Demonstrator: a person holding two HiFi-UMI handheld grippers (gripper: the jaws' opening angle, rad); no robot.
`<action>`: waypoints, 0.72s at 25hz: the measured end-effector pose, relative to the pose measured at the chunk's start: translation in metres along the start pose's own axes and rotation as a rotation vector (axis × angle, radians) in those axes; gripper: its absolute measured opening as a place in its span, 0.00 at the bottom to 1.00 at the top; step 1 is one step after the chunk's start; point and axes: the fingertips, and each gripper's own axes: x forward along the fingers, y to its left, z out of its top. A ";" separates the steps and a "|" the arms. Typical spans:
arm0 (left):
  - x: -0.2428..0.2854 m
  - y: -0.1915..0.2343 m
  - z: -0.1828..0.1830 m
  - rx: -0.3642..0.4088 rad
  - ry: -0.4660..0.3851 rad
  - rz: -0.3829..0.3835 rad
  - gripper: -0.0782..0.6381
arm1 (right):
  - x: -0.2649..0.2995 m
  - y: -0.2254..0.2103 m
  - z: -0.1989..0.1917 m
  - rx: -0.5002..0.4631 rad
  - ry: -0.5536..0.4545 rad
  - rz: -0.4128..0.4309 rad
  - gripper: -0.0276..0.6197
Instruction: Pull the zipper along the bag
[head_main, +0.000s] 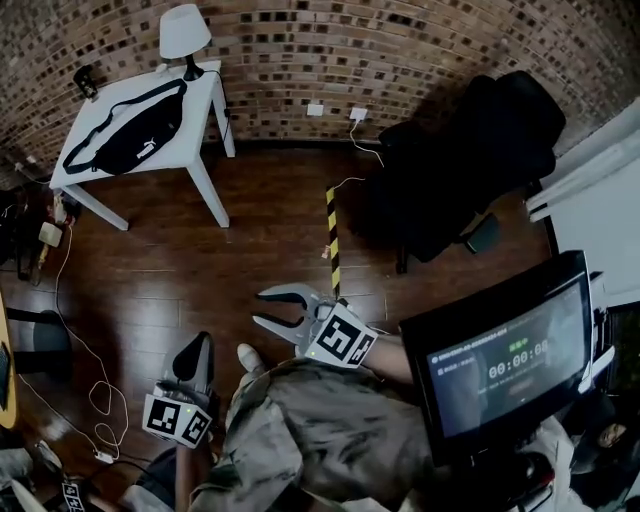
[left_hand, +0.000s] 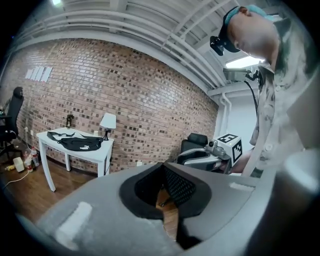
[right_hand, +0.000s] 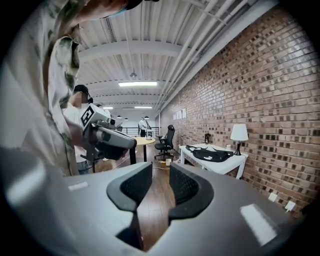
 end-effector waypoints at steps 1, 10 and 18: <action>0.001 -0.006 -0.001 0.000 0.002 -0.001 0.11 | -0.005 0.001 -0.001 0.002 -0.004 0.001 0.22; -0.012 -0.033 -0.007 -0.001 -0.005 0.037 0.11 | -0.024 0.017 0.009 -0.007 -0.042 0.045 0.22; -0.025 -0.035 -0.015 -0.012 -0.014 0.082 0.11 | -0.028 0.026 0.010 -0.020 -0.050 0.075 0.22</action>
